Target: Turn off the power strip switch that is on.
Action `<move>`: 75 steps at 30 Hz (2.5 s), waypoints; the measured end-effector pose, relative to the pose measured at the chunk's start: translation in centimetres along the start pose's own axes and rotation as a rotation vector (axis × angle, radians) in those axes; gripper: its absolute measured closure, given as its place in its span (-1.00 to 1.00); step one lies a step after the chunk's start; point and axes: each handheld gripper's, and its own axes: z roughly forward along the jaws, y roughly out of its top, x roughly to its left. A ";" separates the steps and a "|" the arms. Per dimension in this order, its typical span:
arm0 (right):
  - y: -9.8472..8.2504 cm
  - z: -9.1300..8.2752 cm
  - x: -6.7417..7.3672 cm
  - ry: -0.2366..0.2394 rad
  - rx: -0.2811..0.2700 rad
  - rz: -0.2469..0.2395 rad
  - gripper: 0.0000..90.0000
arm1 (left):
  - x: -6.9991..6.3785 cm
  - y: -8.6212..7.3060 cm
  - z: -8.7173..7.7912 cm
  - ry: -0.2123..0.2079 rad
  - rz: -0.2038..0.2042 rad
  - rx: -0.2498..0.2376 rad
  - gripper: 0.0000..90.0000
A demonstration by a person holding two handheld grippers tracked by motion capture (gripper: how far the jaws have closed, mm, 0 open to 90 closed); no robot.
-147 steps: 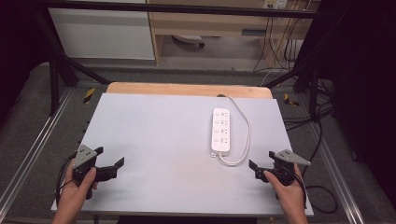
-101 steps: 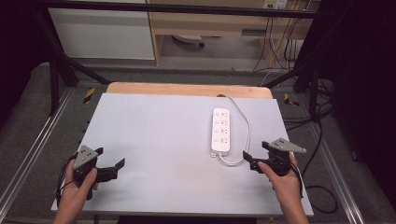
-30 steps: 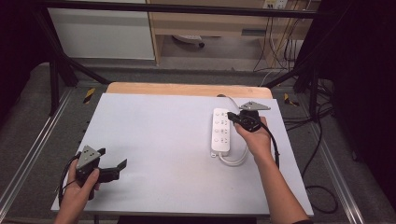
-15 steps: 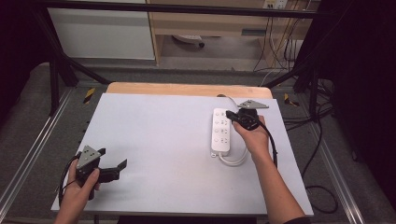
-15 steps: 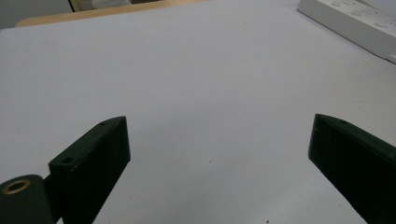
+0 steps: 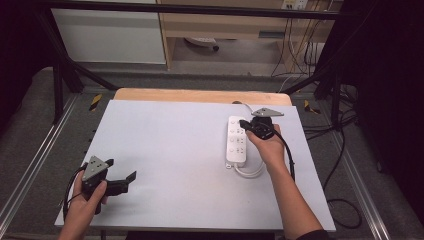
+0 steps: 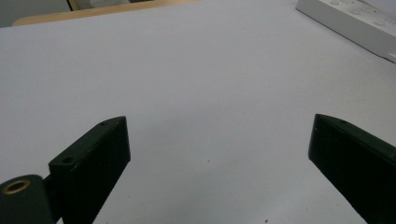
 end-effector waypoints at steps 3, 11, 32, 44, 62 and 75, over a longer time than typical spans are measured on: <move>-0.1 0.3 0.0 -0.004 0.010 0.003 1.00 | 0.0 0.0 0.0 -0.001 0.000 0.001 -0.88; -0.4 0.8 -0.3 -0.015 0.026 0.007 1.00 | 0.0 0.0 0.0 -0.001 -0.001 0.000 -0.88; -1.1 2.4 0.4 -0.005 0.086 -0.003 1.00 | 0.0 0.0 0.0 -0.004 0.000 0.002 -0.88; -1.5 2.7 1.0 0.016 0.148 -0.012 1.00 | 0.1 0.0 0.0 -0.003 0.003 0.004 -0.88; -1.5 2.7 1.5 0.051 0.217 -0.022 1.00 | 0.1 0.0 0.0 -0.004 0.003 0.004 -0.88; -1.6 3.0 1.8 0.061 0.242 -0.029 1.00 | 0.1 0.0 0.0 -0.004 0.003 0.005 -0.88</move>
